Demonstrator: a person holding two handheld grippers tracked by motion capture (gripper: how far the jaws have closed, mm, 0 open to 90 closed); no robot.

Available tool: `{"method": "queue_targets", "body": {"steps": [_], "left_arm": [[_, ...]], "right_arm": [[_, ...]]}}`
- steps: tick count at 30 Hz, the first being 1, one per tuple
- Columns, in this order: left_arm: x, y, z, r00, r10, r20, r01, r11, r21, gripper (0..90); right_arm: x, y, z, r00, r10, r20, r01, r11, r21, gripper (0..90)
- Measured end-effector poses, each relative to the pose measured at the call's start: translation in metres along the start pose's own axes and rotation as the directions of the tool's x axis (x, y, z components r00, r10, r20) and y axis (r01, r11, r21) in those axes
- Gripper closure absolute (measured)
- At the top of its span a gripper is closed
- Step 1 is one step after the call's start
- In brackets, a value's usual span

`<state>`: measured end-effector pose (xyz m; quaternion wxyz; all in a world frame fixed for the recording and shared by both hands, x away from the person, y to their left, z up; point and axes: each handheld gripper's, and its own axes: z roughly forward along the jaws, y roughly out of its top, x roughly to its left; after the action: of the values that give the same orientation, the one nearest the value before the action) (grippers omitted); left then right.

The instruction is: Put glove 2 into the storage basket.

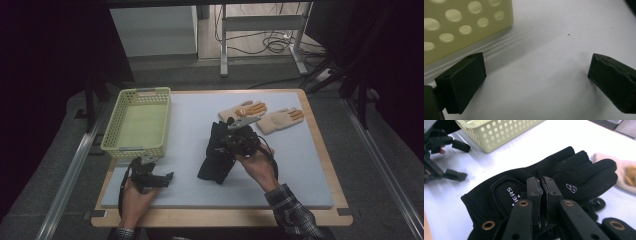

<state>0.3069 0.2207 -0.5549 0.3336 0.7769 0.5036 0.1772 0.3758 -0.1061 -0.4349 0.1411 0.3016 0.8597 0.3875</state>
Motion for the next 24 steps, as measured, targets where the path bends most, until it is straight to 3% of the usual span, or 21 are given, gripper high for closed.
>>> {"method": "queue_targets", "body": {"steps": [4,6,8,9,11,15,19,24], "left_arm": [[0.000,0.000,0.000,1.0000,0.000,-0.001,0.000,1.0000,0.000,2.0],[0.000,0.000,0.000,1.0000,0.000,0.000,0.000,1.0000,-0.001,2.0],[0.000,0.000,0.000,1.0000,0.000,-0.001,0.000,1.0000,-0.001,2.0],[0.000,0.000,0.000,1.0000,0.001,0.000,-0.001,1.0000,0.000,2.0],[0.000,0.000,0.000,1.0000,0.002,-0.001,-0.002,1.0000,0.001,2.0],[0.000,0.000,0.000,1.0000,0.003,0.000,-0.003,1.0000,0.002,2.0],[0.000,0.000,0.000,1.0000,0.003,0.000,-0.003,1.0000,0.002,2.0],[0.000,0.000,0.000,1.0000,-0.004,-0.001,0.004,1.0000,0.000,2.0]], "right_arm": [[0.001,-0.013,-0.001,0.9993,0.030,0.021,-0.030,0.999,0.011,83.8],[0.001,-0.024,0.008,0.9974,0.071,0.007,-0.071,0.997,0.009,83.7],[0.001,-0.026,0.011,0.9969,0.079,0.000,-0.079,0.997,0.011,83.6],[0.003,-0.032,0.020,0.9960,0.088,-0.016,-0.088,0.996,0.023,82.6],[0.004,-0.034,0.024,0.9963,0.085,-0.016,-0.084,0.996,0.022,81.1],[-0.002,-0.037,0.020,0.9958,0.074,-0.053,-0.073,0.997,0.022,63.7],[-0.005,-0.037,0.011,0.9963,0.049,-0.071,-0.048,0.999,0.021,62.9],[0.008,-0.046,0.007,0.9871,0.009,-0.160,-0.001,0.999,0.048,63.1]]}}
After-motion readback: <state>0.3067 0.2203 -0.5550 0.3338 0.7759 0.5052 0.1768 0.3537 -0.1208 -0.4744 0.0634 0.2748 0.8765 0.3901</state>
